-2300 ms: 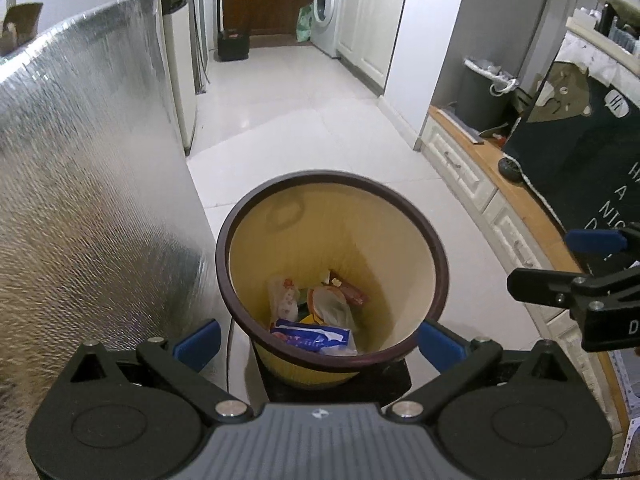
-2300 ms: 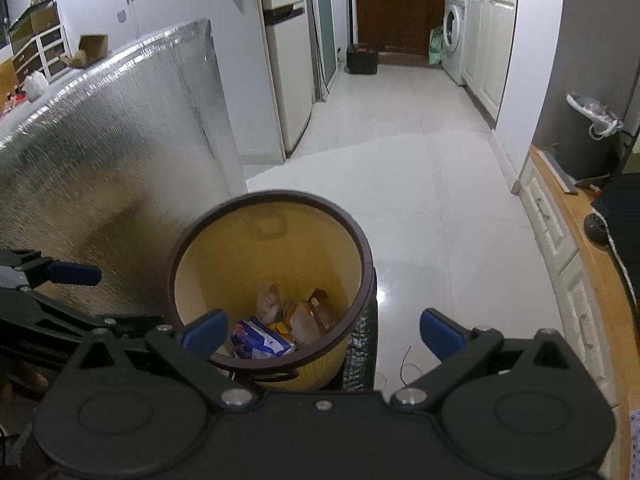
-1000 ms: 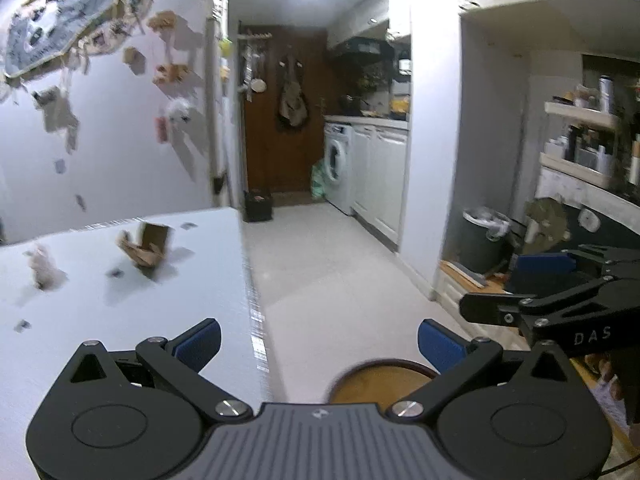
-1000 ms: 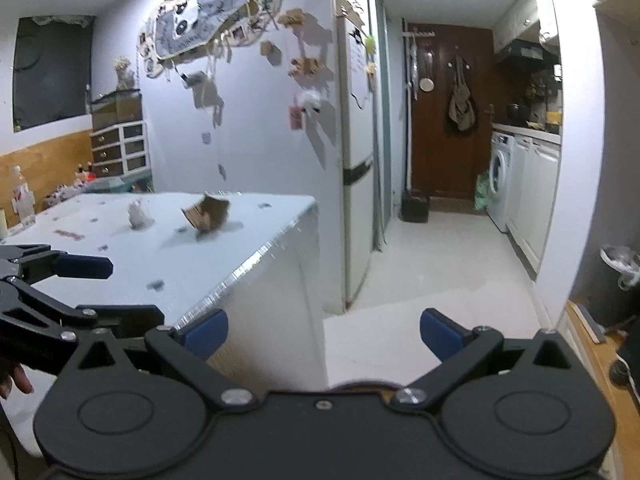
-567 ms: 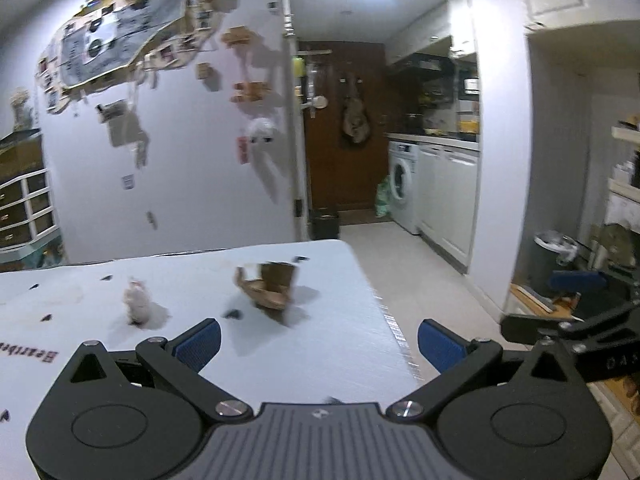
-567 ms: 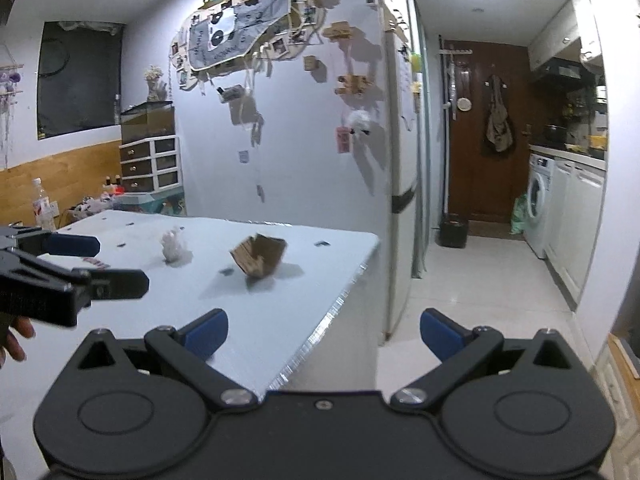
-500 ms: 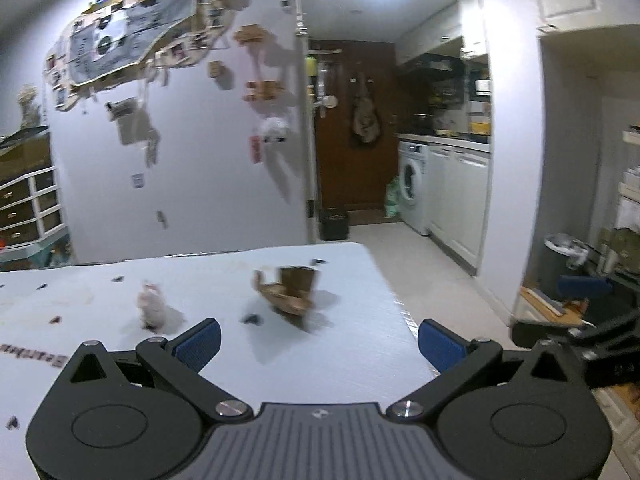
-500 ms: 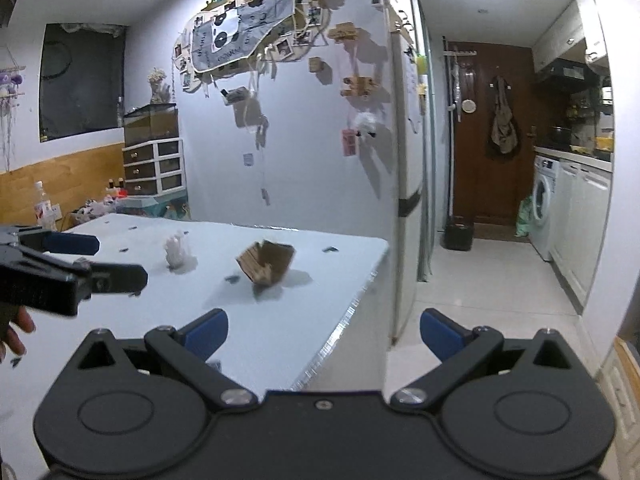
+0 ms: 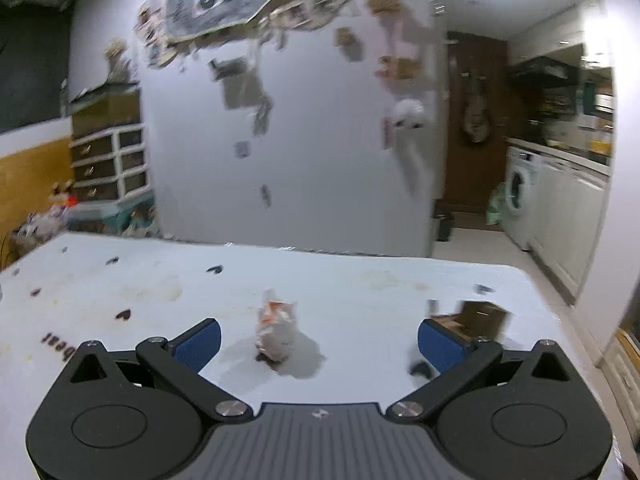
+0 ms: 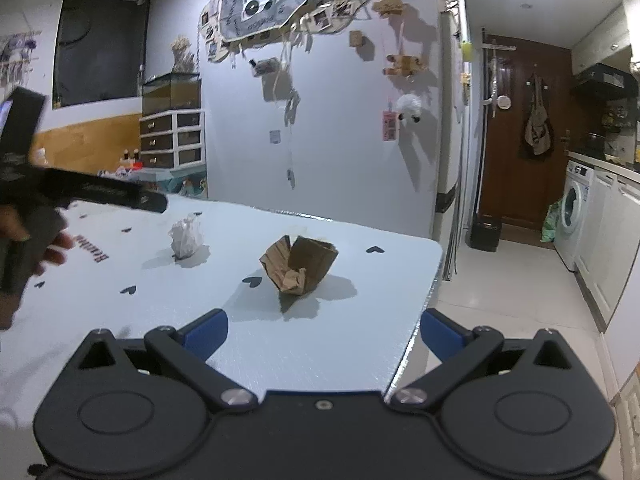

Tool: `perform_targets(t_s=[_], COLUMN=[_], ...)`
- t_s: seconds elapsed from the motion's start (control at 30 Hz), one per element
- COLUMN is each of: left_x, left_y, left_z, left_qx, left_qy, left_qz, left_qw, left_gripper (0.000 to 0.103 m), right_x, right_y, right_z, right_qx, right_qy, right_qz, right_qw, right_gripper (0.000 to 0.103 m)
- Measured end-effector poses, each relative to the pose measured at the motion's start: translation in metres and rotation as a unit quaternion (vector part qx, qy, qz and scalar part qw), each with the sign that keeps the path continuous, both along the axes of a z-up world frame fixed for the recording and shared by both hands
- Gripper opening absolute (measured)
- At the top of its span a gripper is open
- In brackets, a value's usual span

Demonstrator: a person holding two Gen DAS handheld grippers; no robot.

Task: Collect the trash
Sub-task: 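Withdraw both open grippers from the bin back toward the table, then grasp the white tissue with the left gripper while the right gripper grasps the cardboard scrap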

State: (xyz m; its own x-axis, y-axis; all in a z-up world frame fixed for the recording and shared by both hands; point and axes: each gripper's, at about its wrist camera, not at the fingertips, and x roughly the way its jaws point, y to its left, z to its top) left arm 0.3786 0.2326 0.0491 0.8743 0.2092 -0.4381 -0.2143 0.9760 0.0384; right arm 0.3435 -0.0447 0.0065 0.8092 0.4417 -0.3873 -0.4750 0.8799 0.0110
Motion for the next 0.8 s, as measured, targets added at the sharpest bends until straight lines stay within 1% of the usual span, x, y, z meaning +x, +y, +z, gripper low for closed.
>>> perform_targets(t_s=[0.17,0.27,0.4,0.5,0.63,0.8], left_x=[0.044,0.066,0.08,0.088,0.095,0.1], left_y=[0.027,0.038,0.047,0.053,0.055,0.058], left_z=[-0.022,-0.036,-0.05,-0.056,-0.063,-0.068], left_qx=[-0.012,-0.004,0.001,-0.005,-0.004,-0.008], left_qy=[0.017,0.033,0.042,0.047,0.045,0.039], left_qz=[0.028,0.032,0.025,0.016,-0.004,-0.023], left_qw=[0.9994,0.999,0.9988,0.9987,0.999,0.9989], left_gripper=[0.103,0.103,0.103,0.103,0.103,0.103], right_x=[0.012,0.022,0.039,0.054,0.076,0.105], right_y=[0.01,0.019,0.036,0.054,0.081,0.11], right_z=[0.002,0.004,0.005,0.005,0.004,-0.007], right_qx=[-0.027,-0.038,-0.063,-0.085,-0.102,-0.128], right_qy=[-0.006,-0.011,-0.032,-0.037,-0.025,-0.011], right_qz=[0.01,0.018,0.036,0.05,0.082,0.082], right_qw=[1.0,0.999,0.997,0.994,0.991,0.988], right_gripper=[0.103,0.103,0.103,0.103,0.103,0.103])
